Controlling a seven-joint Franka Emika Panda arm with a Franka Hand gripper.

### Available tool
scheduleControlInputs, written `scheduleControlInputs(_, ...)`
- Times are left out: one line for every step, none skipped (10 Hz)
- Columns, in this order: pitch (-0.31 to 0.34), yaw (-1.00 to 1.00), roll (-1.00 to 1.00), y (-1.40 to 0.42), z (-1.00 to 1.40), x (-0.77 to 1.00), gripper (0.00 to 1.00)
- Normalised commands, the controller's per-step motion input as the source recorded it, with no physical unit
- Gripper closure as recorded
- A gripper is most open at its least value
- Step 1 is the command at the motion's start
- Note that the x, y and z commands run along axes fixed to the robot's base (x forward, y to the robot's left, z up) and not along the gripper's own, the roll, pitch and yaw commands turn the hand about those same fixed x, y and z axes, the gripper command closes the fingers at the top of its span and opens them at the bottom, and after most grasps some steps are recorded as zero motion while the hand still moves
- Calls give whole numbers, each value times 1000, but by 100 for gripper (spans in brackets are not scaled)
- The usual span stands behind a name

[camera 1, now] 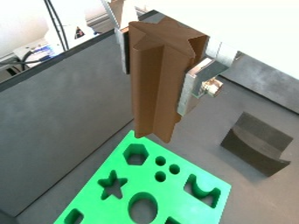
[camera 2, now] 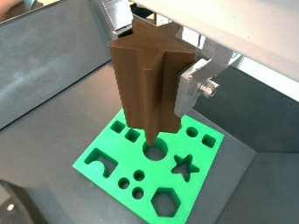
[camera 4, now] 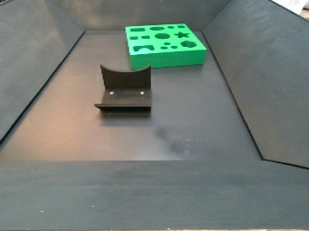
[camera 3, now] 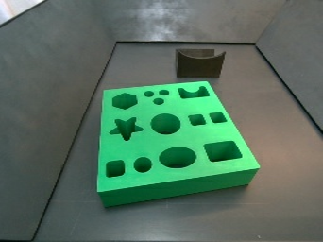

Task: Pick up the star object. Move up. Move to above the board. Insert the star object.
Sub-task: Insert the star object.

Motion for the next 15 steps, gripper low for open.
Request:
scheduleControlInputs(-60, 0, 27, 0, -154, -126, 100)
scheduleControlInputs(-89, 0, 36, -40, -243, -149, 100)
scheduleControlInputs(-189, 0, 0, -100, -406, -191, 100)
scheduleControlInputs(-219, 0, 0, -166, -551, -249, 100)
scheduleControlInputs(-209, 0, 79, -251, -674, -269, 100)
scheduleControlInputs(-180, 0, 166, -300, -723, -271, 100)
scheduleControlInputs(-184, 0, 204, -303, -700, -277, 100)
scheduleControlInputs(-181, 0, 217, -283, -691, -231, 100)
scheduleControlInputs(-167, 91, 193, -263, -646, -163, 100)
scheduleControlInputs(-161, 14, 140, -260, -557, -154, 100)
scheduleControlInputs(-116, -263, 150, -277, -543, -9, 100)
scheduleControlInputs(-76, -477, 161, -237, -537, 3, 100)
scheduleControlInputs(-57, -603, 160, -254, -543, 91, 100)
scheduleControlInputs(-50, -737, 151, -220, -543, 126, 100)
scheduleControlInputs(-57, -931, 96, -114, -529, 54, 100)
